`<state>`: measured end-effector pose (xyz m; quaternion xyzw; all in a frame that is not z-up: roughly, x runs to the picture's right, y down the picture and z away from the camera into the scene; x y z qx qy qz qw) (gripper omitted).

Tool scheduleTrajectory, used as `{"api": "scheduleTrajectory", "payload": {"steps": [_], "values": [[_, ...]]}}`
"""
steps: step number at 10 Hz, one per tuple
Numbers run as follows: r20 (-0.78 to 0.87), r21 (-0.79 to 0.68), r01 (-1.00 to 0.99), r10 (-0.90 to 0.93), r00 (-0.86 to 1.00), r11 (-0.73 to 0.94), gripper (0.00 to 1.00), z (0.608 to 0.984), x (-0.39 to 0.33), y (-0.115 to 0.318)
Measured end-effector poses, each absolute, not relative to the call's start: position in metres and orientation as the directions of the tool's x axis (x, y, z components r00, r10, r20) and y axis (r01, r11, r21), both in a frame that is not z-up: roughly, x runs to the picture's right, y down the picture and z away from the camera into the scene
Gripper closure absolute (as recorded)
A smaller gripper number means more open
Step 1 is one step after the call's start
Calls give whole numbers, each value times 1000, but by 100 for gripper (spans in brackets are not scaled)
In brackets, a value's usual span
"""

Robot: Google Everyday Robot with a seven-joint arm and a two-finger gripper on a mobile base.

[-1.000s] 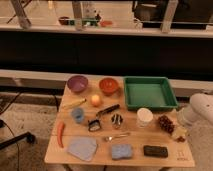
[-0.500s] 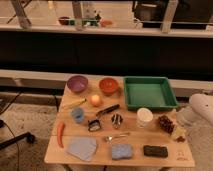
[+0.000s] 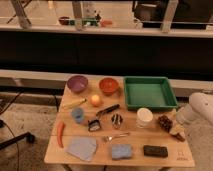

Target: Place grapes in metal cup

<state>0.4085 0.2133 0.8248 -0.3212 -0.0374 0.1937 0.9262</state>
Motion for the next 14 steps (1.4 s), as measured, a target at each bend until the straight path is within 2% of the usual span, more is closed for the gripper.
{"api": "scheduleTrajectory", "payload": {"steps": [1, 2, 3, 6, 14], "values": [[-62, -605, -346, 391, 918, 717, 70, 825, 411, 212], [-66, -598, -355, 397, 916, 719, 77, 825, 413, 211], [-70, -593, -360, 399, 914, 720, 80, 825, 415, 209], [-82, -577, -371, 400, 913, 728, 80, 819, 419, 199], [-44, -524, -357, 394, 918, 773, 80, 776, 414, 146]]}}
